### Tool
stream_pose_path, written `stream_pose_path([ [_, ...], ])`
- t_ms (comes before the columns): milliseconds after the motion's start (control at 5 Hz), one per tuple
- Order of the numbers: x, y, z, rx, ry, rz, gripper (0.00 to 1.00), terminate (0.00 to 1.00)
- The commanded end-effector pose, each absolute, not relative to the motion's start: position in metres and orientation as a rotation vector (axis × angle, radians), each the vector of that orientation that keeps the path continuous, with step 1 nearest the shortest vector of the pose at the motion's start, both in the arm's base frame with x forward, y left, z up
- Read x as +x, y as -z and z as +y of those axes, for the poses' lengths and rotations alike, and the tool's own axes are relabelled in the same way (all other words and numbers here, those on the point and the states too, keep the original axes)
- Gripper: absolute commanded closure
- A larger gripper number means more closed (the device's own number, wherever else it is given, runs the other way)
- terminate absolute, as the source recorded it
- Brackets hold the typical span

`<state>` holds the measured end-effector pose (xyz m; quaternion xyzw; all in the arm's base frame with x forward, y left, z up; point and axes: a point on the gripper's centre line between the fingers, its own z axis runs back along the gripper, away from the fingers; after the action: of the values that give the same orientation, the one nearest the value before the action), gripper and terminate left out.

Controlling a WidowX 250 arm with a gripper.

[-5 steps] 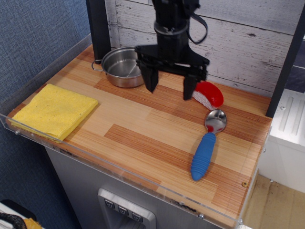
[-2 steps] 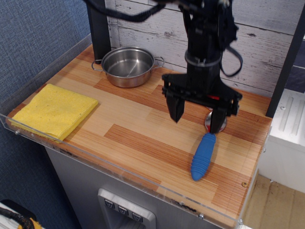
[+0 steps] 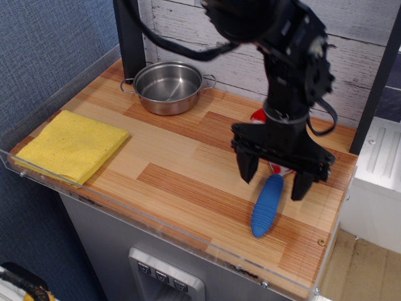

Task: Place the blue spoon in the pot

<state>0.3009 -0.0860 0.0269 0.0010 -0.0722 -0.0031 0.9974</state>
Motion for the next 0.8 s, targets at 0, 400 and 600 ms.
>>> stream_pose_path([
  [0, 0.2995, -0.018, -0.0916, -0.028, 0.015, -0.14, 0.0, 0.0],
  [400, 0.295, -0.0134, -0.0932, -0.059, 0.005, -0.131, 1.0, 0.0],
  [600, 0.29, -0.0155, -0.0893, -0.066, -0.002, -0.083, 1.0, 0.0],
])
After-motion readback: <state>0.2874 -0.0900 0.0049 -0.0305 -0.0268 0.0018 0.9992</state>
